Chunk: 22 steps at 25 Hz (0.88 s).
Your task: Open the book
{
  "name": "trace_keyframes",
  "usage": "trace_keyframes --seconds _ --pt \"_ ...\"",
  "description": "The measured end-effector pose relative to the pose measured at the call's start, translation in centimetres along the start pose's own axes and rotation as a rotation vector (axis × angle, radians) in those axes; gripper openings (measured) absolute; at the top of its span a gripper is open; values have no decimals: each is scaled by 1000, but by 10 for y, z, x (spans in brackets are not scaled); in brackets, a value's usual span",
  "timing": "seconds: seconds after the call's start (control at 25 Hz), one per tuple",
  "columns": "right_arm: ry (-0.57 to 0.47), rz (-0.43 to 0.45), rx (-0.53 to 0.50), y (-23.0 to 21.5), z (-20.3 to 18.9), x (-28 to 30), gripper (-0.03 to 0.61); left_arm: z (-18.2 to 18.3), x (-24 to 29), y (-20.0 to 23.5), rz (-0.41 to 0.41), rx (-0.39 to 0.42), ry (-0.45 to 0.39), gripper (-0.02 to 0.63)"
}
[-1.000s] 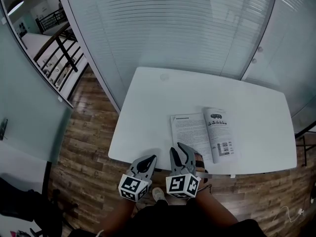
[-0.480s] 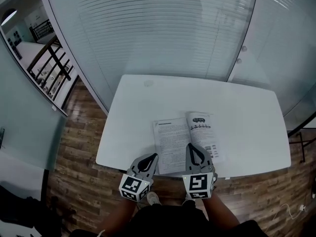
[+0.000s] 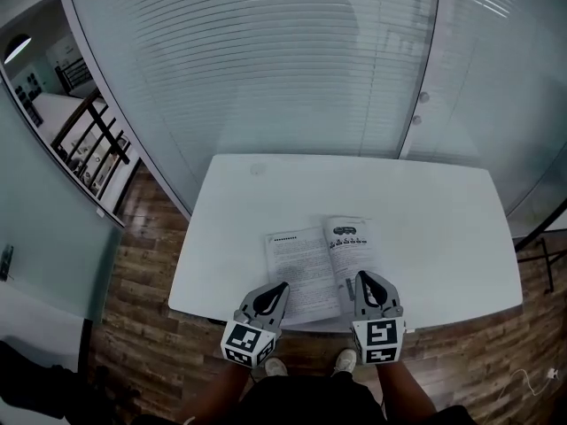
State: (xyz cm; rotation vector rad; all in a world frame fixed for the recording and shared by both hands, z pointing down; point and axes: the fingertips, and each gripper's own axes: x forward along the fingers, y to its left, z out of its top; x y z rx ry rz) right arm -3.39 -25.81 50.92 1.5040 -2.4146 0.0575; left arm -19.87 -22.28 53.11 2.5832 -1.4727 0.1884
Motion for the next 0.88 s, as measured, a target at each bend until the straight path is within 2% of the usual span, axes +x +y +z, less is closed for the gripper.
trace_keyframes --seconds 0.52,0.68,0.88 --pt "18 11 -28 -12 -5 -1 3 8 10 -13 2 2 -10 17" --pt "13 21 -24 -10 -5 0 3 -2 7 -13 16 -4 19 17" --pt "7 31 -22 -10 -5 -2 3 8 9 -19 14 12 15 17"
